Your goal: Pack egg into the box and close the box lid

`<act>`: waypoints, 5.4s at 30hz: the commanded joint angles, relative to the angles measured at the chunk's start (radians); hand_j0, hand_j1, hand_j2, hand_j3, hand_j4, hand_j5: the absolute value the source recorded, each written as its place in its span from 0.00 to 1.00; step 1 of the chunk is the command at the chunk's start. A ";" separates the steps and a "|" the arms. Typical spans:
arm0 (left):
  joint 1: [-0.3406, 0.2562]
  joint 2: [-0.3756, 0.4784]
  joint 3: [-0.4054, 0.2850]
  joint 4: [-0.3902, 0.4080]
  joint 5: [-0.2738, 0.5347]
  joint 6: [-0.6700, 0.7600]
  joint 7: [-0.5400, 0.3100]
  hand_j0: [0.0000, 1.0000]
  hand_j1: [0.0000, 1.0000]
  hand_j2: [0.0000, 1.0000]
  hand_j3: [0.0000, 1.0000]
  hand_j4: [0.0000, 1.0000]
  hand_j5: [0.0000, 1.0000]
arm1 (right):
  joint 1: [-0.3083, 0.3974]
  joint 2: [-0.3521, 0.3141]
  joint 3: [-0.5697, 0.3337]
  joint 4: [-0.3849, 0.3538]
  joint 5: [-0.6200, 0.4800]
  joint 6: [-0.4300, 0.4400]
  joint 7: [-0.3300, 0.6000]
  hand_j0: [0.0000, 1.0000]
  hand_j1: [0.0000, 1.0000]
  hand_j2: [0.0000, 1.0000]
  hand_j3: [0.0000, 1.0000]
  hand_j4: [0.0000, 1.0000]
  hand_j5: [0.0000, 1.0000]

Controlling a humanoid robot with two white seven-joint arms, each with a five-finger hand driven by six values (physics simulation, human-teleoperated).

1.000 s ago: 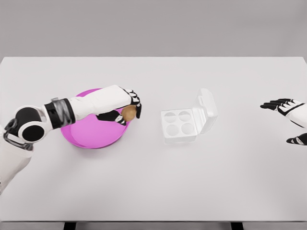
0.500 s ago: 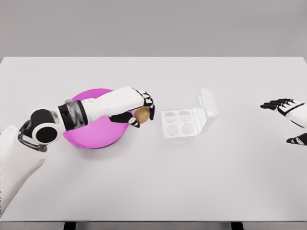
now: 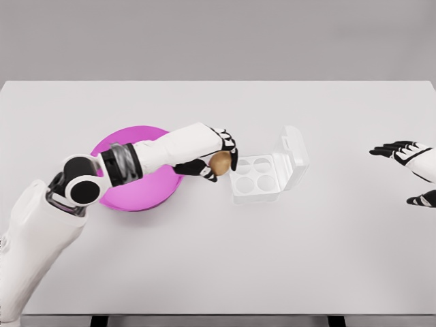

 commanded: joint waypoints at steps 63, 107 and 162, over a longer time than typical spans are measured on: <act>-0.018 -0.187 -0.011 0.179 -0.097 0.002 0.001 0.70 0.70 0.70 0.70 0.70 0.70 | 0.002 -0.001 0.000 -0.012 -0.007 0.003 0.000 1.00 1.00 1.00 1.00 1.00 1.00; 0.031 0.331 0.240 0.044 0.411 -0.290 0.001 1.00 1.00 1.00 1.00 1.00 1.00 | -0.009 0.016 0.041 -0.001 0.002 0.003 0.000 1.00 1.00 1.00 1.00 1.00 1.00; 0.156 0.388 0.419 0.185 0.371 -0.290 0.001 1.00 1.00 1.00 1.00 1.00 1.00 | -0.287 0.038 0.385 -0.001 0.053 0.003 0.000 1.00 1.00 1.00 1.00 1.00 1.00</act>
